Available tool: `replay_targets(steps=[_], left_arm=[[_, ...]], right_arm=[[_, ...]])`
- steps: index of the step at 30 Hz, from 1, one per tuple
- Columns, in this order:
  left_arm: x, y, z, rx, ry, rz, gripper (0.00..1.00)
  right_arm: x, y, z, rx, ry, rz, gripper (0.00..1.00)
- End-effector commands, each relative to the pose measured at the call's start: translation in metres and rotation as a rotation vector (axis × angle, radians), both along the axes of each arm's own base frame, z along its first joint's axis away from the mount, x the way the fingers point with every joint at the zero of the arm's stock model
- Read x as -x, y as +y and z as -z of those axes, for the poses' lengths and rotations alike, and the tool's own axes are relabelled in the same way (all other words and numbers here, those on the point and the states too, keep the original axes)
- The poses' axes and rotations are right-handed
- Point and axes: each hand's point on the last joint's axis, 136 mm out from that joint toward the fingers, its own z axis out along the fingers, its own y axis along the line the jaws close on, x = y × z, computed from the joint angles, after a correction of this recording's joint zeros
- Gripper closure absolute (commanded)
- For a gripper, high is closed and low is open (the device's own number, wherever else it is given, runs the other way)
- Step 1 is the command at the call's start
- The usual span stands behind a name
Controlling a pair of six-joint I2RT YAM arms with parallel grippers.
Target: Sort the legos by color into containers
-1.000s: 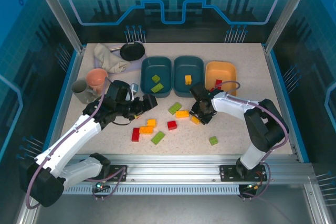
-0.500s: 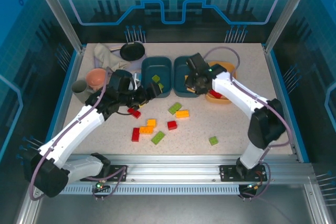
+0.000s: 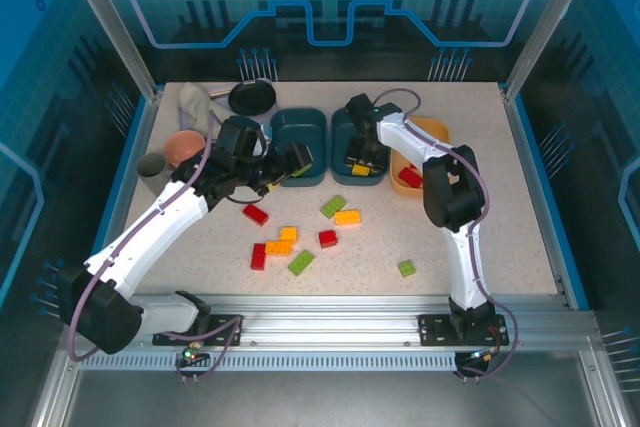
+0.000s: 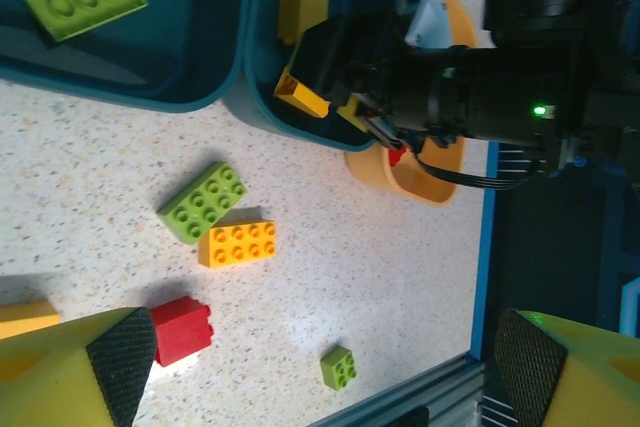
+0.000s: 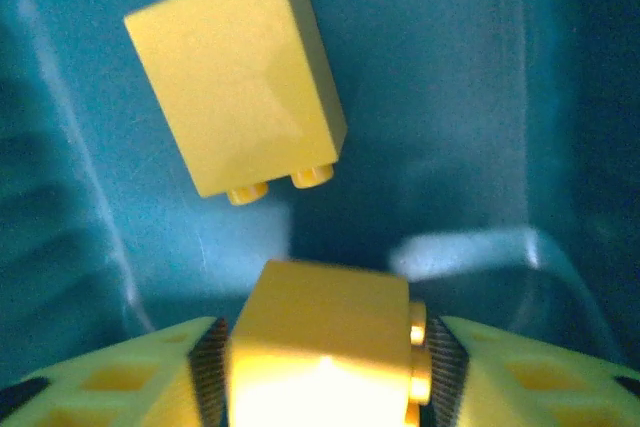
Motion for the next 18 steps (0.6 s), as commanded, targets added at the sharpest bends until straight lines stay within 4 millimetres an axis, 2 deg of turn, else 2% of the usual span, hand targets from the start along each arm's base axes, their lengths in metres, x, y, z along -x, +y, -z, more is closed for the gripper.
replay_targets(steps=[1, 6, 12, 15, 18], left_arm=[[0.006, 0.015, 0.002, -0.049, 0.023, -0.043, 0.09], [0.015, 0.024, 0.001, -0.069, 0.031, -0.062, 0.09], [0.028, 0.040, -0.005, -0.102, 0.033, -0.093, 0.09], [0.039, 0.053, -0.007, -0.140, 0.044, -0.126, 0.09], [0.058, 0.081, 0.000, -0.223, 0.097, -0.213, 0.09]], right_arm=[[-0.003, 0.004, -0.024, -0.040, -0.017, -0.023, 0.35], [-0.001, 0.002, -0.058, -0.033, -0.087, -0.037, 0.27], [0.009, 0.005, -0.123, -0.027, -0.265, -0.090, 0.27], [0.022, 0.025, -0.150, -0.030, -0.373, -0.211, 0.28], [0.045, 0.072, -0.158, -0.082, -0.441, -0.413, 0.27]])
